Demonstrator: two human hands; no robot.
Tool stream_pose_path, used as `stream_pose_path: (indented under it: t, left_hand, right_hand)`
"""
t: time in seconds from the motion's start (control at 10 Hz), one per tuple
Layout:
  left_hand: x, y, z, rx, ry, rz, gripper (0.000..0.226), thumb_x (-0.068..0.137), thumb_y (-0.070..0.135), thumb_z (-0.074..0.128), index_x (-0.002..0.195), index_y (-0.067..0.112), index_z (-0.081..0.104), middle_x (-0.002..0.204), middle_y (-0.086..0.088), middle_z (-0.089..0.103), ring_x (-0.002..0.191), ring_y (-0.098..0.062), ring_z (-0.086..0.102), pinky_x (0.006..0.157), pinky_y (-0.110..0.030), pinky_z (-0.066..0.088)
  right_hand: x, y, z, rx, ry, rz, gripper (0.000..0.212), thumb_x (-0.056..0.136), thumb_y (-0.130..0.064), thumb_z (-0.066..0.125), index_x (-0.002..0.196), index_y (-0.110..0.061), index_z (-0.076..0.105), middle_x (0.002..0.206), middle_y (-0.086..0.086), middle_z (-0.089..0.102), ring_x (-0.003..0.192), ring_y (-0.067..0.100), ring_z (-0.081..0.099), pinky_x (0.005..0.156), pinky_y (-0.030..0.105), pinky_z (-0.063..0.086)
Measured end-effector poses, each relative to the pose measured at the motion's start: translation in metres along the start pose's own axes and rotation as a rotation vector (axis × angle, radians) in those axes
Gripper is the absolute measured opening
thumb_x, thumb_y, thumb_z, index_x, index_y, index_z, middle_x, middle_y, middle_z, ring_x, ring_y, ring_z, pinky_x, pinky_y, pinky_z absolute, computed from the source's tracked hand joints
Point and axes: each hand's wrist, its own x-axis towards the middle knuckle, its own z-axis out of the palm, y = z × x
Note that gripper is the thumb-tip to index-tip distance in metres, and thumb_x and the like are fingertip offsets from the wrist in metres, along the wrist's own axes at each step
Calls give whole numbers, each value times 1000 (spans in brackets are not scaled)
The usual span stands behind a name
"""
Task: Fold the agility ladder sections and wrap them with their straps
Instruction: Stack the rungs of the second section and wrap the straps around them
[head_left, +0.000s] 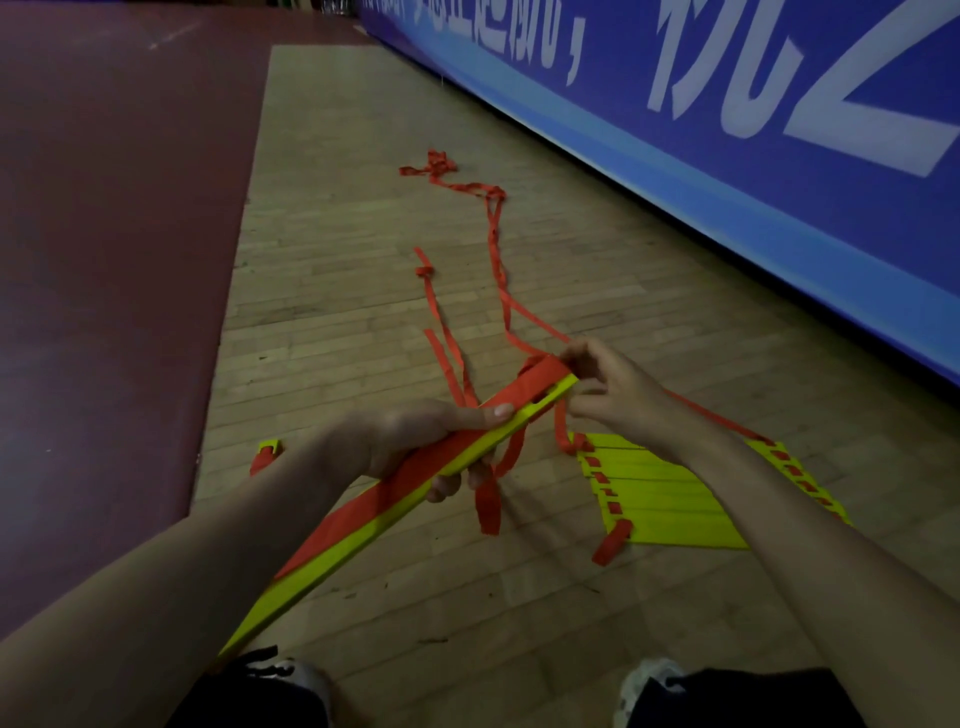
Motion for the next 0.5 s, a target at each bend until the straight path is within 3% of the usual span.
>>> stream_pose_path:
  t: [0.1,0.2,0.3,0.4,0.5]
  left_hand:
    - [-18,16,-2,13,-347,-8,43,87,51,54,77,9,56,68,-8,57,44,-17,48,49,-25,46]
    - [-16,18,-5,50,-413,17,44,91,49,50,77,8,56,66,-10,54,43,-18,47,46,-22,42]
    - [-11,17,-7,57,-291,57,37,98,42,48,82,10,56,75,-7,57,45,-15,53,45,-21,44]
    - [-11,19,-10,28,-321,45,39,95,45,51,84,8,58,72,-8,60,48,-21,48,48,-24,44]
    - [-11,18,-11,17,-284,68,36,93,45,55,89,10,60,78,-6,63,50,-20,52,48,-25,45]
  right_hand:
    - [-3,1,0,100,-70,-50,66,81,19,54,128,-26,46,135,0,51,125,5,48,98,25,45]
    - [-7,-2,11,183,-66,-76,41,82,4,58,120,-11,53,114,5,60,104,2,60,93,21,47]
    - [2,1,16,219,32,-73,25,88,8,53,102,-12,61,89,-3,67,83,8,63,82,27,49]
    - [5,-2,23,281,67,-24,37,93,9,44,112,-22,52,64,-16,58,50,1,47,54,24,38]
    - [6,1,30,165,141,-29,33,96,4,43,101,-28,50,57,-13,46,38,-1,32,38,16,25]
